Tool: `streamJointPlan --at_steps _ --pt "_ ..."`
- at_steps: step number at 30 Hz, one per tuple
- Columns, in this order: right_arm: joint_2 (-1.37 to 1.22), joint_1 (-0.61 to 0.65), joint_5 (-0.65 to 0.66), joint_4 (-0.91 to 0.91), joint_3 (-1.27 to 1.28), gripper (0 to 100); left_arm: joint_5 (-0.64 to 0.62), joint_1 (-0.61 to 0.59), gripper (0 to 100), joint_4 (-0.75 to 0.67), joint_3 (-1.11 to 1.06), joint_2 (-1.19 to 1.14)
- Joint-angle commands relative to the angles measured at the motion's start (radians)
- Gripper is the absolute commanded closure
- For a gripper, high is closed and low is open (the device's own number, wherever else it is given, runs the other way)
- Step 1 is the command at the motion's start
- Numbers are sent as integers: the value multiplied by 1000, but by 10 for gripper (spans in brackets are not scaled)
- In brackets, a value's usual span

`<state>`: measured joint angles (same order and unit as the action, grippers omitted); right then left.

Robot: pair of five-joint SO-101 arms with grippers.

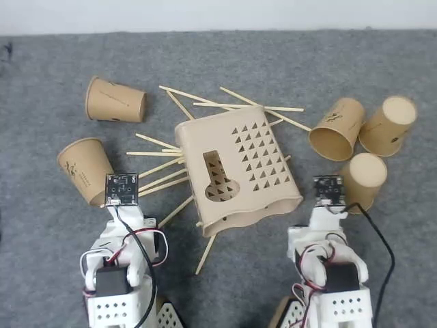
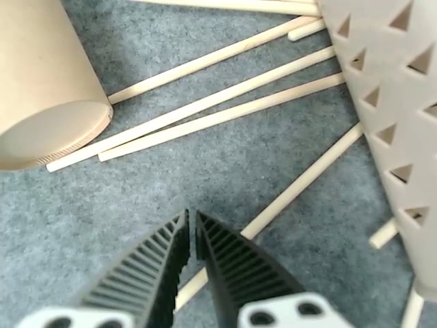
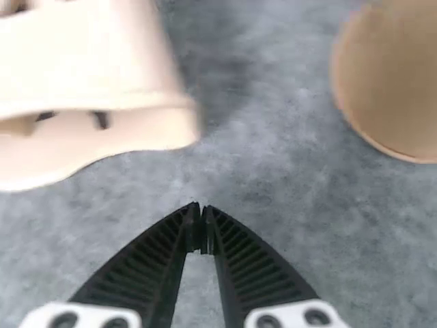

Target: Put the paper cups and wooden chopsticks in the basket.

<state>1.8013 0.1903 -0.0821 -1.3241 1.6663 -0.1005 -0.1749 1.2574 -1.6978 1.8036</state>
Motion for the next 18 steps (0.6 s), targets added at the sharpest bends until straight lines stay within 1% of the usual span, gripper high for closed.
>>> streamJointPlan --at_steps 1,9,12,13,15,18 --pt "12 99 -3 16 17 990 -6 17 986 8 15 14" --pt "12 251 -2 16 17 990 -8 199 986 5 15 14" --pt "12 282 2 16 17 991 -8 230 986 2 19 15" --pt "12 282 2 16 17 991 -5 229 986 -20 21 15" --pt "13 278 2 19 12 991 -8 229 986 -121 27 15" --pt "13 280 -2 110 15 991 -5 229 986 -284 22 15"
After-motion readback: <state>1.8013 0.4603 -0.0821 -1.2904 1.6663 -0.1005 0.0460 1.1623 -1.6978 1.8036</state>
